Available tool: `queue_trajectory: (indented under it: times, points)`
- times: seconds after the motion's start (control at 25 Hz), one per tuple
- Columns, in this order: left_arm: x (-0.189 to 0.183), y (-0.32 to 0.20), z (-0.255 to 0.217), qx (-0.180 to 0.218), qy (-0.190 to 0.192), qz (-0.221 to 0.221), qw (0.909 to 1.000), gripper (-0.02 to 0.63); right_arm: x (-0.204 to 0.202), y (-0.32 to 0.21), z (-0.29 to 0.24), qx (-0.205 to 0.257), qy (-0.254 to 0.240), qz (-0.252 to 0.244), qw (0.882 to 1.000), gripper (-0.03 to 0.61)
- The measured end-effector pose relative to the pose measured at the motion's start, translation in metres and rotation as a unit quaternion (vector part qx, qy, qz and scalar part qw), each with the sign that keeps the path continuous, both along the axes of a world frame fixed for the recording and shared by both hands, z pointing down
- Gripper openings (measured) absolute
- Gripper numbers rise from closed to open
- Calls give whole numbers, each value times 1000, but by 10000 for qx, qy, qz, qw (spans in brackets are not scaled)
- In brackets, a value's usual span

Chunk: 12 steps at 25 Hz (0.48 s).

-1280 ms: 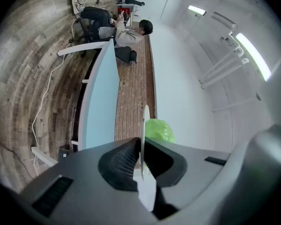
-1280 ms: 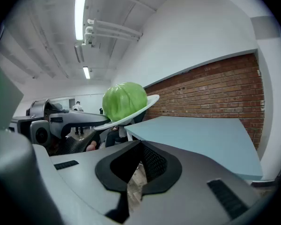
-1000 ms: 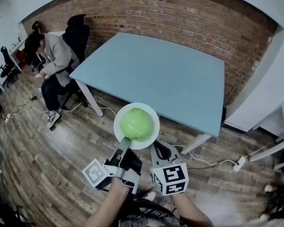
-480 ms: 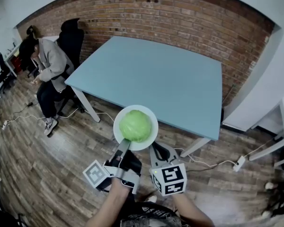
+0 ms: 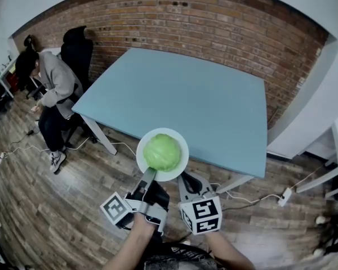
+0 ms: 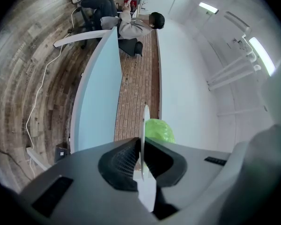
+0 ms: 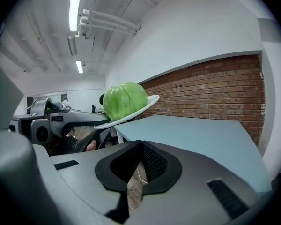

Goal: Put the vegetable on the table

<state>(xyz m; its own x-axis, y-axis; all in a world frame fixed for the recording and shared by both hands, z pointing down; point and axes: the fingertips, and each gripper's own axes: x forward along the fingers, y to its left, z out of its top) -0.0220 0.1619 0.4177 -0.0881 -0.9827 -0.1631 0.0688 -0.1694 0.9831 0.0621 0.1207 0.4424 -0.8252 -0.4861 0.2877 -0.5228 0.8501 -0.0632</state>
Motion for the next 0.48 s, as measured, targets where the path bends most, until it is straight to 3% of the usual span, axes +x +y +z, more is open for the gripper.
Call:
queue_trajectory:
  times: [0.48]
  points:
    - [-60,-48,2,-102,90,382,9992,18,-55,-39,-4,-34,121,337,9994,8]
